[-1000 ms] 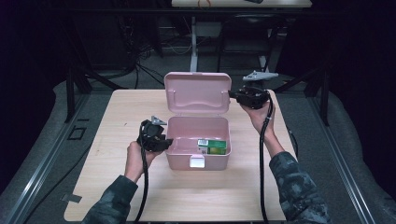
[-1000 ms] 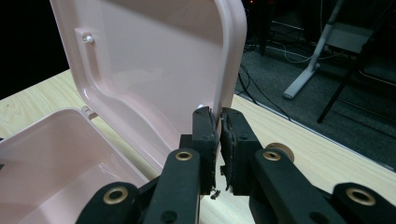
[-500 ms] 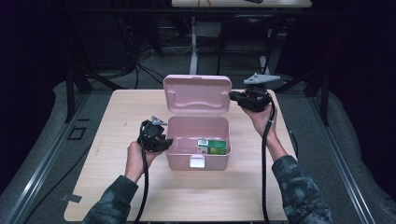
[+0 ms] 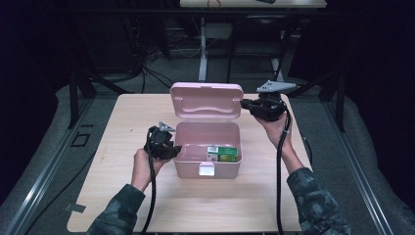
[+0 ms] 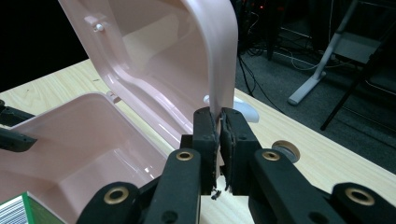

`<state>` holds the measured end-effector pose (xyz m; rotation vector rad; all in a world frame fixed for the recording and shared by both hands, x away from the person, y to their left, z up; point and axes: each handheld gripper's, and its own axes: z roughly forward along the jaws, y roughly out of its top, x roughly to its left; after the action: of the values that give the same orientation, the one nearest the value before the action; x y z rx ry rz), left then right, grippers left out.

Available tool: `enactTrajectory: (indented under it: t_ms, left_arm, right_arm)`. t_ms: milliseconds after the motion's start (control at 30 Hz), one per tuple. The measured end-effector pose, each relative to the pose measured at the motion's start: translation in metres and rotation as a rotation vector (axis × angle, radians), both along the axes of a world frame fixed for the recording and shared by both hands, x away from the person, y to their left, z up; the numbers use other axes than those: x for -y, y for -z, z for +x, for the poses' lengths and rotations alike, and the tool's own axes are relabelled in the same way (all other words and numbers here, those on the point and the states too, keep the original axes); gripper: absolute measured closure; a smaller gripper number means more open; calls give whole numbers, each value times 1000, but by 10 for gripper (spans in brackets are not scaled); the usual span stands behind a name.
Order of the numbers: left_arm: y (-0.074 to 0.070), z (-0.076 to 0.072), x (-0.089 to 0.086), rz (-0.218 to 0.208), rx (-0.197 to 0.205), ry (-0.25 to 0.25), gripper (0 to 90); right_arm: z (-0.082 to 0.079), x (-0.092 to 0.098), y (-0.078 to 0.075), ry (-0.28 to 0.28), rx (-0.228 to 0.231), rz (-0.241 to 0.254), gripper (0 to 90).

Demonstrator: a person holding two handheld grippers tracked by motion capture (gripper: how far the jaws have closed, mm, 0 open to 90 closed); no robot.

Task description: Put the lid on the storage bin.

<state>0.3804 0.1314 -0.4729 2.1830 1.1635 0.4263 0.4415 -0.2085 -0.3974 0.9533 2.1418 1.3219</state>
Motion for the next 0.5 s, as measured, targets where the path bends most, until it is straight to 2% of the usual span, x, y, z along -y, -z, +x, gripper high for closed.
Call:
enactTrajectory:
  t_ms: [500]
  left_arm:
    - [1, 0, 0, -1, -3, 1, 658]
  right_arm:
    - [-15, 1, 2, -11, -15, 14, 843]
